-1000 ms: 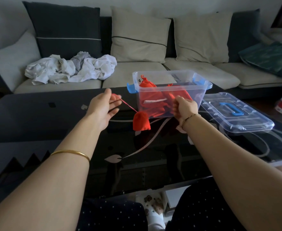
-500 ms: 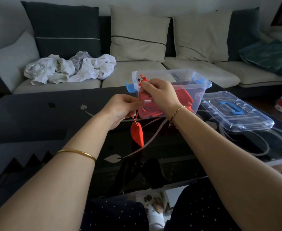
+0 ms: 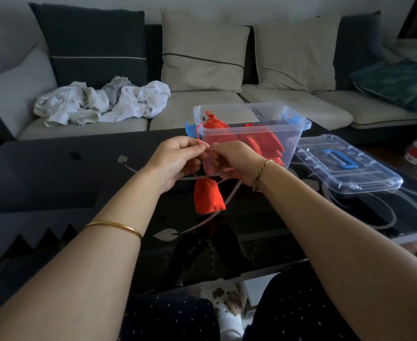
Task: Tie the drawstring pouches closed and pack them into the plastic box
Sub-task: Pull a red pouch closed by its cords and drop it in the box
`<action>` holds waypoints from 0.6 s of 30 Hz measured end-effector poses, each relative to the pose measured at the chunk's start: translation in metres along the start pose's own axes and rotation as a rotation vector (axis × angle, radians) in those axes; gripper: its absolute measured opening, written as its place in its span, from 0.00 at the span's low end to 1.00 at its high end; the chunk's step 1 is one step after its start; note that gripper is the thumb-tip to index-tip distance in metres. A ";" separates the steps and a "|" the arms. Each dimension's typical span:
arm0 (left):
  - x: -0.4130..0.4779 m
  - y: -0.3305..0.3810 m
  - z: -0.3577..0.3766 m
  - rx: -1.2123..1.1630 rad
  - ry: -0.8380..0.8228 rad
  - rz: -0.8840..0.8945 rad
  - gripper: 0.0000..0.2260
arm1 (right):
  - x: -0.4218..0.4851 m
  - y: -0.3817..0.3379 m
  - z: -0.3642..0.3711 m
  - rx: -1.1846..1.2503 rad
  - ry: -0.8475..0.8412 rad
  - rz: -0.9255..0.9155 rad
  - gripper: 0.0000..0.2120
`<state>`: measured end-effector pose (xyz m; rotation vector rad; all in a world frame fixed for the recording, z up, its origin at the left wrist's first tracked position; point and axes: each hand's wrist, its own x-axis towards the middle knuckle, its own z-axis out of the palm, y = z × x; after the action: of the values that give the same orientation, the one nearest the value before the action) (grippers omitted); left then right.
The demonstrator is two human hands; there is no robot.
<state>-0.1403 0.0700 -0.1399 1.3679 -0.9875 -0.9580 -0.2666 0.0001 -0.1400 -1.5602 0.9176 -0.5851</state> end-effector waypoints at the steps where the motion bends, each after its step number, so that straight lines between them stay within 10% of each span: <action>1: 0.001 -0.001 -0.001 0.007 0.026 0.004 0.07 | 0.000 -0.001 -0.001 0.044 -0.028 0.023 0.17; 6: 0.002 -0.003 -0.001 0.057 0.086 0.022 0.07 | -0.004 -0.001 -0.004 -0.206 -0.239 0.137 0.13; 9: 0.001 0.000 -0.001 0.120 0.073 0.039 0.09 | -0.003 0.000 -0.002 -0.325 -0.082 0.100 0.12; 12: 0.000 0.001 0.002 0.211 0.009 0.116 0.10 | 0.004 0.004 -0.001 -0.159 0.070 -0.128 0.10; 18: 0.002 -0.001 0.006 0.491 0.039 0.435 0.11 | 0.002 0.007 -0.001 0.076 -0.138 -0.064 0.13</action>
<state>-0.1453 0.0661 -0.1414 1.4692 -1.4790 -0.3699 -0.2677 -0.0023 -0.1472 -1.5455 0.7357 -0.5439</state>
